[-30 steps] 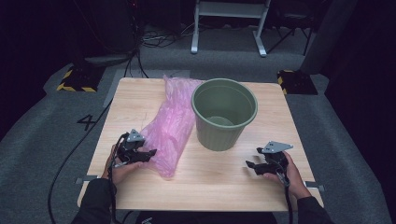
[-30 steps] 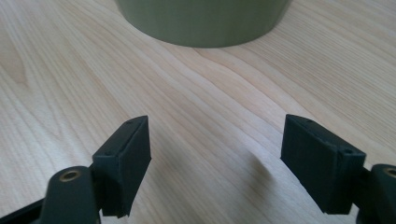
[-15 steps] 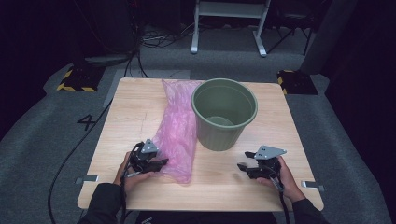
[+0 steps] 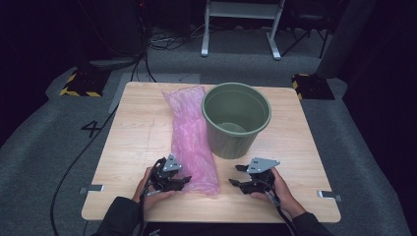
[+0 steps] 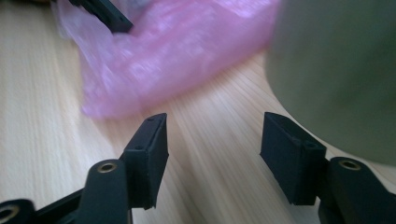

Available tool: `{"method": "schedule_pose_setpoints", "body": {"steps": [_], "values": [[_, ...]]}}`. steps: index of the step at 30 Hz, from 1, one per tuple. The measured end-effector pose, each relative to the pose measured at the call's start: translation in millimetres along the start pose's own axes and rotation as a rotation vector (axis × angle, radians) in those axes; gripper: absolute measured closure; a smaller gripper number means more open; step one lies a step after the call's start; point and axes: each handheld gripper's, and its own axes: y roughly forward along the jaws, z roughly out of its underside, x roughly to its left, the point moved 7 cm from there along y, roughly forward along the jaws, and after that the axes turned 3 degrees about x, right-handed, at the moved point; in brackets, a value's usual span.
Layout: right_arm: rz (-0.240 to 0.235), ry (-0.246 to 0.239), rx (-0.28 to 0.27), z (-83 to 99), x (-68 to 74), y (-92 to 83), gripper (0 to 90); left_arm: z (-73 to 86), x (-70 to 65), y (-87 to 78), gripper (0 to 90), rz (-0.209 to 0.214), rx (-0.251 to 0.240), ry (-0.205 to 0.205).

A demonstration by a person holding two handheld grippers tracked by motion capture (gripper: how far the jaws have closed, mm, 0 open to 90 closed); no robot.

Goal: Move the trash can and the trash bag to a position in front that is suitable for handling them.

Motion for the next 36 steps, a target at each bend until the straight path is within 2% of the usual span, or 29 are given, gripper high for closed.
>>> {"method": "schedule_pose_setpoints", "body": {"steps": [3,6,9,19,21,23,26,30,36], "values": [[-0.028,-0.004,-0.013,-8.6,10.4,9.0,38.6,0.0,-1.2,0.5,48.6,-0.006,-0.010,-0.007],[-0.055,-0.009,0.002,-12.1,18.7,18.5,37.9,0.3,-1.1,0.4,47.7,0.003,-0.019,-0.022],[-0.071,-0.003,0.006,-15.7,23.1,27.0,38.4,0.4,-1.1,0.6,47.1,0.000,-0.020,-0.016],[-0.082,-0.035,0.050,-14.7,30.4,49.0,58.5,-0.2,-2.9,1.7,41.7,0.008,-0.014,-0.013],[-0.091,-0.037,0.049,-14.7,31.0,49.5,65.4,-0.5,-2.9,1.1,36.3,0.005,-0.012,-0.016],[-0.103,-0.054,0.048,-14.7,31.5,48.7,76.9,-1.9,-2.6,-1.7,32.6,0.000,-0.033,-0.006],[-0.095,-0.083,0.053,-13.4,30.2,46.7,85.4,-5.6,0.3,-8.1,27.4,0.002,-0.066,-0.014],[-0.102,-0.094,0.058,-8.3,25.5,40.4,88.0,-11.1,5.8,-21.2,25.0,0.003,-0.128,-0.038],[-0.108,-0.091,0.074,9.2,13.0,18.6,87.8,-13.5,23.2,-36.9,23.2,-0.041,-0.171,-0.078]]}}
